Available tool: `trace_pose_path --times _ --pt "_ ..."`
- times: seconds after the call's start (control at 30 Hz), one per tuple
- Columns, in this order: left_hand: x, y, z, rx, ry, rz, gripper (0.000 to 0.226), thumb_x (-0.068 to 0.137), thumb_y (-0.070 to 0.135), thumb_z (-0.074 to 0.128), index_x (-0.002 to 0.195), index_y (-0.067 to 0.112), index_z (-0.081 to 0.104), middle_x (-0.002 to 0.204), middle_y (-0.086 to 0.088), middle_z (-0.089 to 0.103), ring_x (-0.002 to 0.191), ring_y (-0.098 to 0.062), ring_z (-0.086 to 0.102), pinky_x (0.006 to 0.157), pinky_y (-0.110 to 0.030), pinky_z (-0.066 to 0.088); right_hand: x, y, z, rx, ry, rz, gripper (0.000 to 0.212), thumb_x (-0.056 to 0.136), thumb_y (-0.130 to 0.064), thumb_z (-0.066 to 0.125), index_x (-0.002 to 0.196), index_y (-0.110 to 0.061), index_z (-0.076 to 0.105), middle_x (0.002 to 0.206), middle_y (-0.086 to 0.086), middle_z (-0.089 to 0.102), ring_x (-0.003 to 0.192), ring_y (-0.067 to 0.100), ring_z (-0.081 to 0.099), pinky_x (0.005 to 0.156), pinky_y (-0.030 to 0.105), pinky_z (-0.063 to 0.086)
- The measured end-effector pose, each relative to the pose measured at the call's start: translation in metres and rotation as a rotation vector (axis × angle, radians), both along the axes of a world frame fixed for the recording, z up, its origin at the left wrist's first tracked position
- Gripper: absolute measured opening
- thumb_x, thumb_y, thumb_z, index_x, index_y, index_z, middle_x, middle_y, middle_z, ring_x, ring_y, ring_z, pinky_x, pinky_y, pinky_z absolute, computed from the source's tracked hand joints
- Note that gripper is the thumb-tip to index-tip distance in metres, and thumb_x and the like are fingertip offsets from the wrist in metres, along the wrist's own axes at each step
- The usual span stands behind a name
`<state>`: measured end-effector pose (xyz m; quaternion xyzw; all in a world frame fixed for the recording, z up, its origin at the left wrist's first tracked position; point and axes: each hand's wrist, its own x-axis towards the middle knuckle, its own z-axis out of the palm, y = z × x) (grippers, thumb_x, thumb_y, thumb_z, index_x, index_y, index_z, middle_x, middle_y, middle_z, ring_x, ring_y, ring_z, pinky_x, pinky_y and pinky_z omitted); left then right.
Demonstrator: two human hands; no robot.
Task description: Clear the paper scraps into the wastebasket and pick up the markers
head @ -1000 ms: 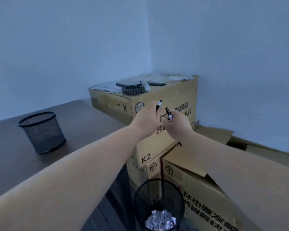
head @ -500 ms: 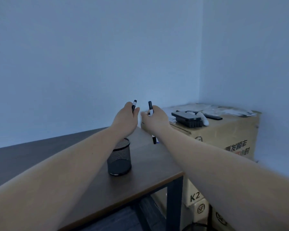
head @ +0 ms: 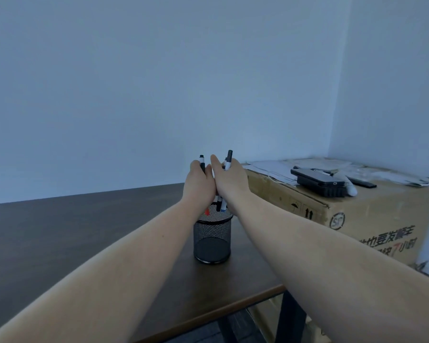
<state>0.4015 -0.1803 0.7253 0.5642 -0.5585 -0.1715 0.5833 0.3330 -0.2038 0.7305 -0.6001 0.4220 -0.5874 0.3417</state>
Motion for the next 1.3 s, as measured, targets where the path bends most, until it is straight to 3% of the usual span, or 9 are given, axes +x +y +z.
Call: trace_pose_path --times 0.17,0.5,0.73,0.87,1.03,1.07,1.13,1.2,1.3 --pt "0.001 -0.004 -0.008 0.041 -0.048 -0.022 0.018 0.098 0.021 0.033 0.089 0.007 0.037 0.069 0.0 0.042 0.059 -0.015 0.039 0.052 -0.028 0.029 -0.002 -0.008 -0.01 0.005 0.111 0.021 0.032 0.093 -0.038 0.049 0.073 -0.013 0.045 0.065 0.001 0.05 0.059 0.016 0.049 0.05 0.026 0.034" --pt "0.003 -0.009 -0.017 0.096 -0.185 -0.027 0.012 0.097 0.014 0.034 0.092 0.005 0.039 0.069 -0.001 0.044 0.058 -0.015 0.037 0.054 -0.028 0.028 -0.006 -0.011 -0.023 0.019 0.121 0.085 0.037 0.094 -0.04 0.047 0.067 -0.014 0.046 0.057 -0.004 0.046 0.052 0.01 0.043 0.05 0.025 0.03" --pt "0.002 -0.012 -0.02 0.241 -0.363 0.068 0.019 0.096 0.025 0.031 0.101 0.01 0.042 0.093 -0.006 0.058 0.088 -0.03 0.055 0.088 -0.041 0.043 -0.013 -0.011 -0.028 0.053 0.11 0.092 0.045 0.095 -0.038 0.047 0.055 -0.02 0.034 0.047 -0.008 0.038 0.039 0.003 0.037 0.042 0.018 0.027" --pt "0.003 -0.011 -0.021 0.301 -0.474 0.127 0.026 0.096 0.029 0.029 0.109 0.012 0.044 0.096 -0.001 0.056 0.086 -0.024 0.049 0.09 -0.04 0.036 -0.013 -0.013 -0.031 0.072 0.164 0.103 0.04 0.094 -0.041 0.047 0.061 -0.019 0.039 0.058 -0.003 0.042 0.054 0.011 0.04 0.05 0.024 0.028" --pt "0.011 -0.005 -0.024 0.304 -0.469 0.108 0.021 0.092 0.023 0.033 0.108 0.013 0.041 0.114 -0.007 0.057 0.103 -0.029 0.05 0.094 -0.044 0.04 -0.013 -0.012 -0.033 0.055 0.306 0.16 0.035 0.092 -0.035 0.048 0.066 -0.015 0.039 0.061 0.0 0.039 0.057 0.016 0.036 0.052 0.027 0.027" --pt "0.013 -0.003 -0.024 0.312 -0.486 0.114 0.021 0.09 0.022 0.034 0.109 0.014 0.04 0.12 -0.008 0.054 0.11 -0.028 0.046 0.095 -0.045 0.039 -0.013 -0.011 -0.033 0.069 0.344 0.157 0.029 0.091 -0.038 0.05 0.073 -0.015 0.043 0.068 0.0 0.046 0.064 0.017 0.043 0.056 0.027 0.033" --pt "0.02 -0.001 -0.024 0.395 -0.578 0.118 0.045 0.089 0.032 0.035 0.132 0.017 0.031 0.145 -0.006 0.034 0.134 -0.024 0.028 0.108 -0.05 0.025 -0.018 -0.014 -0.033 0.086 0.561 0.057 0.042 0.086 -0.052 0.049 0.115 -0.021 0.049 0.115 0.002 0.055 0.109 0.022 0.049 0.091 0.04 0.041" --pt "0.031 0.002 -0.022 0.496 -0.716 0.124 0.076 0.087 0.058 0.032 0.148 0.025 0.002 0.158 0.003 0.002 0.145 -0.017 -0.003 0.114 -0.055 0.004 -0.028 -0.016 -0.031 0.055 0.835 -0.053 0.066 0.084 -0.067 0.037 0.141 -0.036 0.028 0.152 -0.005 0.027 0.142 0.017 0.013 0.112 0.055 0.011" --pt "0.048 0.008 -0.017 0.542 -0.857 0.135 0.092 0.078 0.08 0.023 0.147 0.03 -0.012 0.157 0.005 -0.015 0.143 -0.015 -0.017 0.114 -0.055 -0.006 -0.045 -0.018 -0.029 0.043 0.933 -0.085 0.071 0.084 -0.074 0.021 0.146 -0.041 0.011 0.158 -0.009 0.004 0.144 0.013 -0.007 0.112 0.059 -0.005"
